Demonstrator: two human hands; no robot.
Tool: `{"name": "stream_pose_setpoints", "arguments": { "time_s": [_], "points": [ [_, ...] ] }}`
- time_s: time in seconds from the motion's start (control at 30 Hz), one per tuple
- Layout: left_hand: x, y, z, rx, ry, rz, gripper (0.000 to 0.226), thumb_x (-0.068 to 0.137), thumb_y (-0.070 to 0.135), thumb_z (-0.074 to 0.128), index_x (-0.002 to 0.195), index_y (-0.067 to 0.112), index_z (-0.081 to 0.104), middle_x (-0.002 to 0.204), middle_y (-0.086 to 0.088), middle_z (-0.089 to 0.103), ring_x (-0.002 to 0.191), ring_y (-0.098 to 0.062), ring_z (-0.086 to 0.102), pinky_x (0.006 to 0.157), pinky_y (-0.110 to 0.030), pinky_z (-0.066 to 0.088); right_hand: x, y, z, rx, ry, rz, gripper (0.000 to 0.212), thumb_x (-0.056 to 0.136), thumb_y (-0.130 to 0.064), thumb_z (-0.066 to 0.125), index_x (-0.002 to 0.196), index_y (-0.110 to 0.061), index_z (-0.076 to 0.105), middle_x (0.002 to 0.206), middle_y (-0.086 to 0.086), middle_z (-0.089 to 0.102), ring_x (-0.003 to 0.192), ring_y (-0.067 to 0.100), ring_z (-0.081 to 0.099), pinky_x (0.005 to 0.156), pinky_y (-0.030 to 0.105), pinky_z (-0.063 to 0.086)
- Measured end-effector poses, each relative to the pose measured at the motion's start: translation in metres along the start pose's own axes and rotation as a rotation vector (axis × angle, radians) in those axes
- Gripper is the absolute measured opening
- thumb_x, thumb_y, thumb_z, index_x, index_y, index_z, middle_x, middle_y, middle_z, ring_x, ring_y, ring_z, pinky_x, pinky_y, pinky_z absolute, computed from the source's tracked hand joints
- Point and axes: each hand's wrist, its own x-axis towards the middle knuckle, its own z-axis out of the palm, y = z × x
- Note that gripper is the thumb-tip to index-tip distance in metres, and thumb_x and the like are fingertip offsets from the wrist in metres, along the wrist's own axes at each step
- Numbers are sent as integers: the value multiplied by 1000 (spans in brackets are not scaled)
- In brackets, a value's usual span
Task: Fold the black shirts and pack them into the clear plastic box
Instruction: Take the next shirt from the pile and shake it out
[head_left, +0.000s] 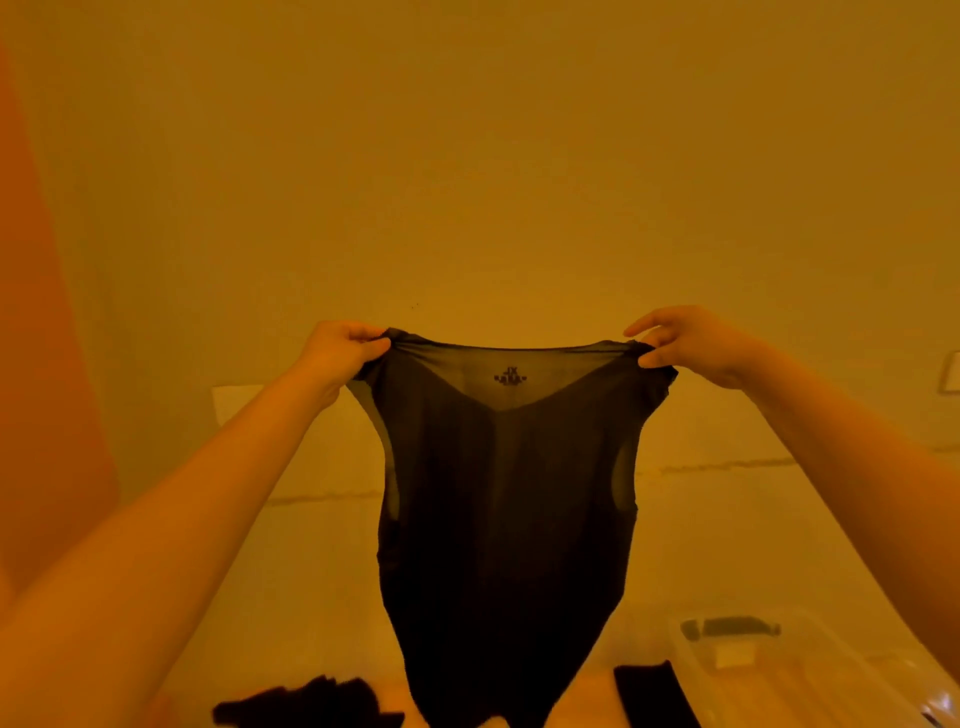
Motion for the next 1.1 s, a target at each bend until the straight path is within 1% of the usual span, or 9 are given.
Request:
{"name": "stream_pose_setpoints", "arguments": {
  "time_s": [0.1,0.27,0.4,0.5,0.63,0.77,0.9,1.0,1.1],
  "points": [
    [-23,3,7,-46,85,-35,19,87,5,61,106,2,64,76,5,53,71,-7,51,54,-9,40,-9,11,4,9,-13,10,29,80,12,62,101,-8,63,102,17,62,98,30,57,89,42,48],
    [-57,14,8,-133,154,4,32,88,4,60,120,1,58,99,-5,58,93,-14,55,63,-13,44,-28,16,-3,98,41,-36,30,80,15,58,102,-5,63,79,5,62,73,17,59,54,13,51],
    [-72,29,2,-101,130,75,30,87,2,60,117,5,58,83,4,59,77,-6,56,62,-10,47,-38,12,-17,151,48,-86,28,80,13,60,100,-6,62,79,4,62,74,16,59,59,17,51],
    [-79,34,-1,-53,137,142,28,86,0,60,114,3,59,82,5,59,75,-2,55,59,-6,47,-44,10,-29,115,29,-90,22,79,12,62,84,-9,65,64,-3,67,62,8,63,50,11,49],
    [-89,33,2,-8,123,172,24,87,-1,59,108,10,60,80,5,59,68,1,58,61,-6,47,-45,15,-34,28,50,-73,18,78,4,68,70,-12,64,71,6,61,68,15,56,59,22,47],
    [-97,26,7,-61,164,122,18,90,6,57,107,11,61,81,3,60,75,-6,56,69,-17,48,-51,22,-29,70,52,-67,11,82,-4,67,72,-10,64,72,8,60,67,16,56,60,23,47],
    [-102,17,9,-88,179,81,14,92,9,55,104,9,63,80,0,61,75,-10,56,73,-23,48,-60,32,-23,137,-6,-126,17,82,4,62,77,-12,65,68,0,64,64,9,60,55,14,48],
    [-107,10,10,-77,189,64,15,91,8,57,104,8,63,80,0,61,75,-10,57,73,-23,48,-63,41,-17,170,-71,-132,23,82,10,59,79,-13,65,63,-6,67,56,-3,62,53,9,47],
    [-116,4,12,-87,163,49,17,90,6,56,106,10,61,80,1,61,75,-9,58,71,-18,49,-65,48,-13,228,-106,-113,24,83,10,57,81,-12,65,70,-2,67,59,-2,64,57,12,50]
  ]
}}
